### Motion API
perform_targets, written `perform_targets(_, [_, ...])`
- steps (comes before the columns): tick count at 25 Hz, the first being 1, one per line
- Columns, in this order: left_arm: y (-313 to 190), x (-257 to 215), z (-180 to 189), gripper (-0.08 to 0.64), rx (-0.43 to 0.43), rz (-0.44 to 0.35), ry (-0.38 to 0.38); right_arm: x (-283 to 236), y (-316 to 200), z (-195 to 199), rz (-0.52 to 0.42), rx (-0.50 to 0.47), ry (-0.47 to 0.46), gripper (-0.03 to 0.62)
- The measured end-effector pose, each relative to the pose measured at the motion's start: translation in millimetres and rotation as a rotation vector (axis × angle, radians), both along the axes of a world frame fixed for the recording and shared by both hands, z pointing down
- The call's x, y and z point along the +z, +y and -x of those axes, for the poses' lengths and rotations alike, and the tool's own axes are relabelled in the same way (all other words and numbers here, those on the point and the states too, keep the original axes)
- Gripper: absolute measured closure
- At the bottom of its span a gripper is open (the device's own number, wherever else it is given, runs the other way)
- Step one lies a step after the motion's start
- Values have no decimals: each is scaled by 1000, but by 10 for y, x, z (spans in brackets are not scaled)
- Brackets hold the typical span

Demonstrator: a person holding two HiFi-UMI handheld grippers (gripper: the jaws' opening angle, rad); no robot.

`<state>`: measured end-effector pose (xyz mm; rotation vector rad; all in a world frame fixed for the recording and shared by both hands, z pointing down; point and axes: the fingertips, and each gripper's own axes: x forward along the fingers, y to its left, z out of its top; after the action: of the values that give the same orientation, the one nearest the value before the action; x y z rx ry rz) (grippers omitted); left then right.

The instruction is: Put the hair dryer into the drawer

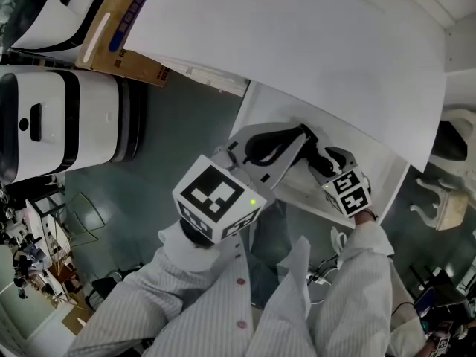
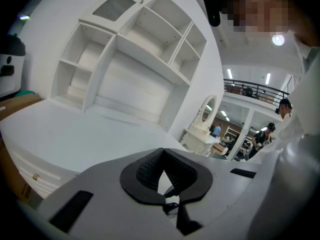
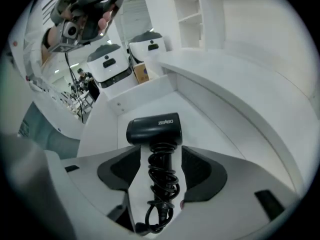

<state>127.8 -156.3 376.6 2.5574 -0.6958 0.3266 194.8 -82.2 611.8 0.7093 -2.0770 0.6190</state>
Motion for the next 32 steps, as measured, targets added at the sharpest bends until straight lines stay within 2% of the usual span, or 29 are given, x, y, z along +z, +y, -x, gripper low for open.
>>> perform_targets(5, [16,-336,-33,551,14,-53,19,-502,-152,24,-50,132,-96,376])
perform_targets(12, [73,-780,-83,551,39,-129,40,-1364,-267,129,-179,223,-204,377])
perform_targets(13, [81,-856,-94,551,42,-142,48,-1512,-273,140,-205,234,-221,379])
perform_targets(16, [98,-1085,-132,551,55,-187,71,-1996,-310,151,-305,279,-282,438])
perform_targets(20, [140,-1357,-165,551,76,-235,101,-2696,-333,194,-432,333,-385,463])
perform_targets(25, [221,-1624,-229,551,106,-299,121,-3488,-282,186,-603,395,-467,509])
perform_targets(32, [355,-1878,-379,551,147,-345,158,-4165,-146,102,-760,462,-498,540])
